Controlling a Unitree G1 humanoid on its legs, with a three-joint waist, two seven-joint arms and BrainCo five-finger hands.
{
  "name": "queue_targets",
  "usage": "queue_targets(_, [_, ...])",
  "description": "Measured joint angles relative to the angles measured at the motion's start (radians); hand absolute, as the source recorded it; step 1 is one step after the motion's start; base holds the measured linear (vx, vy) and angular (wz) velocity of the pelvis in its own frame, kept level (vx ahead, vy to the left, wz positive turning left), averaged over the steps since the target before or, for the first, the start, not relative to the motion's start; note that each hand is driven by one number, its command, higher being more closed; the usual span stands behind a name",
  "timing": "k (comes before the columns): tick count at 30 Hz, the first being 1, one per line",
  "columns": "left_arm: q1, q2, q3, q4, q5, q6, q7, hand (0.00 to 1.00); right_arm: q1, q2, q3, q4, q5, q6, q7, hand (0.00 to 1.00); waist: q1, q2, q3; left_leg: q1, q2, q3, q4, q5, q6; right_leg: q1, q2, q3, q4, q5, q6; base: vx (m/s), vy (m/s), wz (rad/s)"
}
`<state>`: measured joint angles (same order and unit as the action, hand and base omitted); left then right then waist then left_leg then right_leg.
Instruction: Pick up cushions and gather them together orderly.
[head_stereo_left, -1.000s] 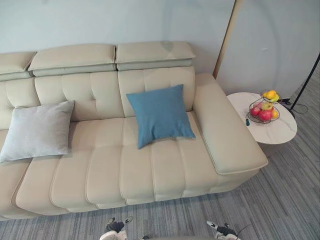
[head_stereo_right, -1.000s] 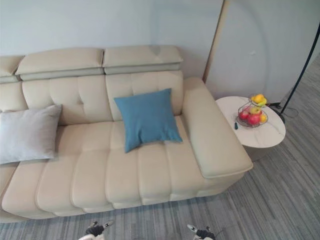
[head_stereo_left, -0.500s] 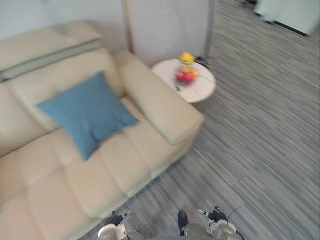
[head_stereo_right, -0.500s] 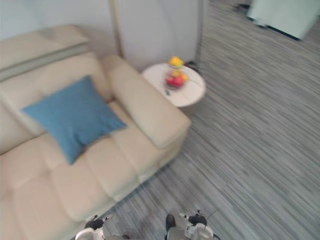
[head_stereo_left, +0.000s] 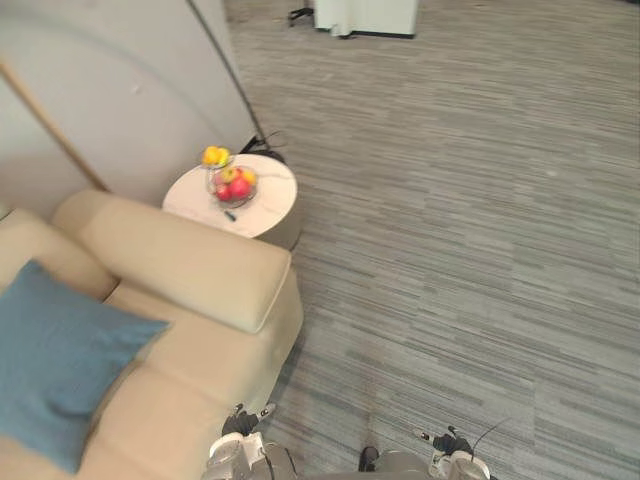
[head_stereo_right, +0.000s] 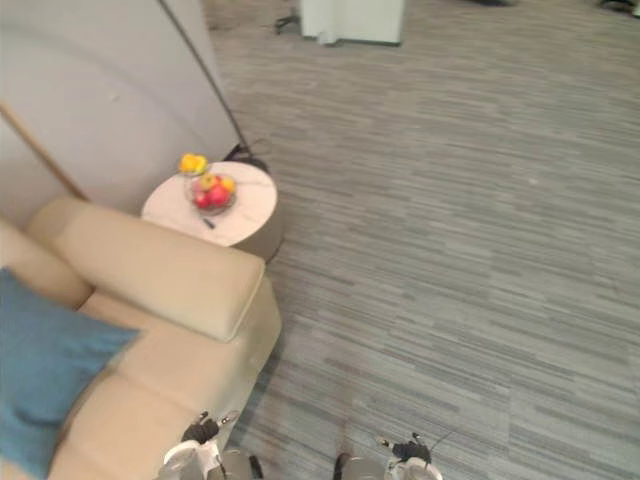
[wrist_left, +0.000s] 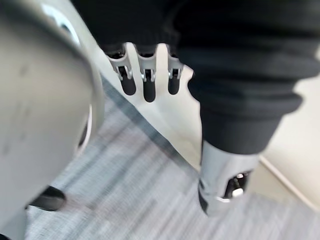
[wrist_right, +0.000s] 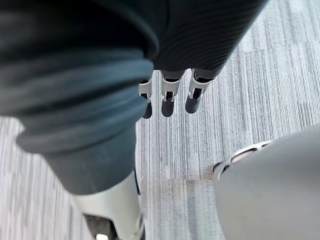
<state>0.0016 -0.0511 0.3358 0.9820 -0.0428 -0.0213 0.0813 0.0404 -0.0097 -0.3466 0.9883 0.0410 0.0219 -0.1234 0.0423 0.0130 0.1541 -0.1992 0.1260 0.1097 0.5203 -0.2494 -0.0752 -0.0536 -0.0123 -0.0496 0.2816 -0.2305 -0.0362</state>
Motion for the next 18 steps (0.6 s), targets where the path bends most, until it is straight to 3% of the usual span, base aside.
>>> queue_targets(1, [0.000, -0.001, 0.002, 0.001, 0.000, -0.003, 0.001, 0.00, 0.001, -0.007, 0.017, 0.008, 0.000, -0.002, -0.001, 0.00, 0.005, 0.003, -0.002, -0.009, -0.028, -0.092, -0.058, 0.011, 0.016, -0.006, 0.016, 0.052, 0.013, -0.006, 0.008, 0.20, 0.257, -1.70])
queue_targets(2, [0.001, -0.002, 0.001, 0.003, 0.000, -0.003, 0.001, 0.00, 0.001, -0.010, 0.021, 0.008, 0.000, -0.002, -0.001, 0.00, 0.009, 0.008, -0.005, -0.008, -0.031, -0.117, -0.085, 0.019, 0.030, -0.010, 0.029, 0.079, 0.023, -0.011, 0.012, 0.19, 0.238, -1.61])
queue_targets(3, [0.006, -0.001, 0.001, 0.007, 0.000, -0.004, 0.002, 0.00, 0.003, -0.015, 0.029, 0.010, 0.000, -0.002, -0.003, 0.00, 0.019, 0.024, -0.018, -0.002, -0.015, -0.120, -0.096, 0.052, 0.004, -0.022, 0.052, 0.124, 0.058, -0.027, 0.025, 0.17, 0.210, -1.55])
queue_targets(5, [0.019, 0.037, 0.002, 0.014, -0.001, 0.001, 0.002, 0.00, 0.034, 0.017, 0.037, 0.008, 0.000, -0.004, -0.001, 0.00, 0.009, -0.040, -0.057, 0.052, -0.023, 0.007, -0.131, 0.021, 0.013, -0.041, 0.008, 0.173, 0.101, -0.032, 0.055, 0.27, 0.267, -1.59])
queue_targets(6, [0.020, 0.041, 0.002, 0.015, -0.001, 0.003, 0.002, 0.00, 0.038, 0.025, 0.036, 0.008, -0.001, -0.003, 0.001, 0.00, 0.019, -0.054, -0.066, 0.083, -0.027, 0.053, -0.163, 0.018, 0.018, -0.064, -0.012, 0.156, 0.137, -0.025, 0.070, 0.26, 0.217, -1.22])
queue_targets(8, [0.018, 0.042, 0.000, 0.019, -0.001, 0.006, 0.002, 0.00, 0.038, 0.029, 0.033, 0.005, -0.001, -0.004, 0.006, 0.00, 0.014, -0.058, -0.065, 0.162, -0.031, 0.139, -0.220, 0.020, 0.025, -0.123, -0.063, 0.047, 0.258, -0.007, 0.113, 0.24, 0.167, -1.06])
queue_targets(9, [0.017, 0.043, 0.000, 0.024, 0.000, 0.006, 0.002, 0.00, 0.037, 0.027, 0.031, 0.006, -0.002, -0.005, 0.006, 0.00, 0.014, -0.058, -0.065, 0.180, -0.031, 0.160, -0.232, 0.020, 0.025, -0.135, -0.080, 0.007, 0.286, -0.006, 0.115, 0.25, 0.146, -1.10])
queue_targets(10, [0.018, 0.045, -0.002, 0.033, 0.000, 0.007, 0.003, 0.00, 0.028, 0.026, 0.026, 0.005, -0.003, -0.005, 0.009, 0.00, 0.016, -0.055, -0.066, 0.239, -0.030, 0.223, -0.272, 0.021, 0.025, -0.155, -0.131, -0.123, 0.338, -0.010, 0.109, 0.20, 0.100, -0.84])
queue_targets(11, [0.020, 0.045, -0.004, 0.032, 0.000, 0.007, 0.003, 0.00, 0.026, 0.026, 0.024, 0.006, -0.003, -0.004, 0.010, 0.00, 0.015, -0.053, -0.066, 0.257, -0.030, 0.240, -0.284, 0.021, 0.025, -0.156, -0.147, -0.167, 0.342, -0.011, 0.104, 0.28, 0.091, -1.11])
queue_targets(13, [0.007, 0.049, -0.033, 0.054, 0.000, 0.009, 0.003, 0.00, 0.016, 0.020, -0.005, 0.007, -0.008, -0.004, 0.013, 0.00, 0.012, -0.042, -0.063, 0.319, -0.014, 0.325, -0.333, 0.021, 0.025, -0.156, -0.197, -0.407, 0.262, -0.001, 0.069, 0.31, 0.015, -1.00])
queue_targets(14, [0.005, 0.051, -0.042, 0.058, 0.000, 0.009, 0.003, 0.00, 0.013, 0.020, -0.008, 0.007, -0.010, -0.004, 0.013, 0.00, 0.011, -0.042, -0.062, 0.324, -0.014, 0.334, -0.338, 0.021, 0.025, -0.157, -0.199, -0.437, 0.233, 0.014, 0.061, 0.26, -0.053, -0.94])
queue_targets(15, [-0.003, 0.059, -0.073, 0.082, 0.000, 0.010, 0.002, 0.00, 0.005, 0.020, -0.026, 0.013, -0.023, -0.002, 0.014, 0.00, 0.012, -0.036, -0.058, 0.344, -0.016, 0.365, -0.353, 0.022, 0.022, -0.151, -0.199, -0.529, 0.170, 0.044, -0.001, 0.24, -0.091, -0.92])
queue_targets(16, [-0.017, 0.057, -0.093, 0.106, 0.001, 0.013, 0.001, 0.00, -0.006, 0.008, -0.046, 0.018, -0.037, -0.003, 0.014, 0.00, 0.008, -0.009, -0.047, 0.365, -0.005, 0.377, -0.369, 0.039, -0.004, -0.132, -0.185, -0.565, 0.157, 0.057, -0.024, 0.29, -0.114, -0.86])
queue_targets(18, [-0.029, 0.022, -0.108, 0.116, 0.002, 0.015, 0.000, 0.00, -0.009, -0.007, -0.084, 0.019, -0.041, -0.001, 0.010, 0.00, -0.007, 0.025, -0.035, 0.396, -0.011, 0.379, -0.401, 0.070, -0.026, -0.116, -0.167, -0.556, 0.141, 0.055, -0.032, 0.30, -0.131, -0.52])
